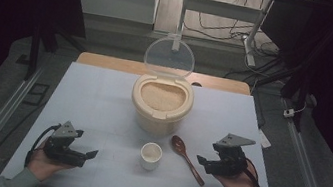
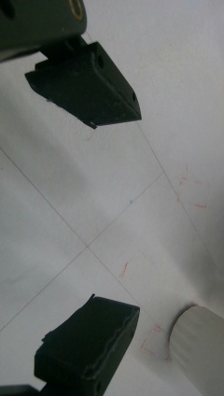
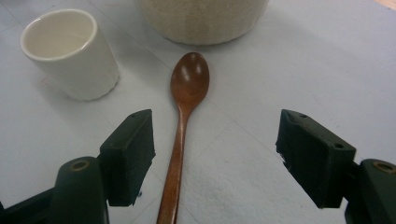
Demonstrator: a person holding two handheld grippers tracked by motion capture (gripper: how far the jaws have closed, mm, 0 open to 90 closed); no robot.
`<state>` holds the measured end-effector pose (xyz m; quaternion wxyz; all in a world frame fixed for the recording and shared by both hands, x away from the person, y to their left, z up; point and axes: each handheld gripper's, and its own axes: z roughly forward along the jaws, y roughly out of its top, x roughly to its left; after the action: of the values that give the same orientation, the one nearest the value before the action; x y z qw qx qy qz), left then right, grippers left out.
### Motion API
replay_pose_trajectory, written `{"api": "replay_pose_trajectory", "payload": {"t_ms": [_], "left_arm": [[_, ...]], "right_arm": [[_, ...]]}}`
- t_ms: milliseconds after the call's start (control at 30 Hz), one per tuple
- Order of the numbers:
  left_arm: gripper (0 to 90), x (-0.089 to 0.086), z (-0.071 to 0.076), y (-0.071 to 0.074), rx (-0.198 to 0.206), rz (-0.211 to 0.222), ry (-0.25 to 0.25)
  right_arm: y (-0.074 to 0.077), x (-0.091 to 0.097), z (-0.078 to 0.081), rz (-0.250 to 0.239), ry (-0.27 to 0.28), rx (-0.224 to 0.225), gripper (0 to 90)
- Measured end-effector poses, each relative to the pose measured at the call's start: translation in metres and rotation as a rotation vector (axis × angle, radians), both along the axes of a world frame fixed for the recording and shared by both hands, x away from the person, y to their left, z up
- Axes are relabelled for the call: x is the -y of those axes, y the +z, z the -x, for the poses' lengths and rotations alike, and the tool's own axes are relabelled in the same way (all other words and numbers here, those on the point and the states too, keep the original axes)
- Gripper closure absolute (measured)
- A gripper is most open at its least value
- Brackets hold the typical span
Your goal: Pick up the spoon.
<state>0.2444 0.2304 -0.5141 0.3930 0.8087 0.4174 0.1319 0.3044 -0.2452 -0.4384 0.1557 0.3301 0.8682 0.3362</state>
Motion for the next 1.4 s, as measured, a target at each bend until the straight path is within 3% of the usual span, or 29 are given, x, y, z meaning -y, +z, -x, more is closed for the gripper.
{"api": "replay_pose_trajectory", "payload": {"t_ms": [333, 700, 1067, 1400], "left_arm": [[8.3, 0.001, -0.001, 0.0, -0.001, -0.003, -0.007], [8.3, 0.001, -0.001, -0.001, -0.001, -0.009, -0.008], [8.4, 0.001, -0.002, -0.002, -0.006, -0.014, -0.008], [8.4, 0.001, -0.002, -0.003, -0.008, -0.02, -0.009]], "right_arm": [[-0.002, -0.028, -0.009, 0.09, 0.004, -0.085, 28.8], [-0.024, -0.038, -0.011, 0.199, -0.009, -0.206, 35.1], [-0.044, -0.045, -0.016, 0.267, -0.017, -0.257, 42.4], [-0.057, -0.052, -0.022, 0.312, -0.021, -0.309, 59.1]]}}
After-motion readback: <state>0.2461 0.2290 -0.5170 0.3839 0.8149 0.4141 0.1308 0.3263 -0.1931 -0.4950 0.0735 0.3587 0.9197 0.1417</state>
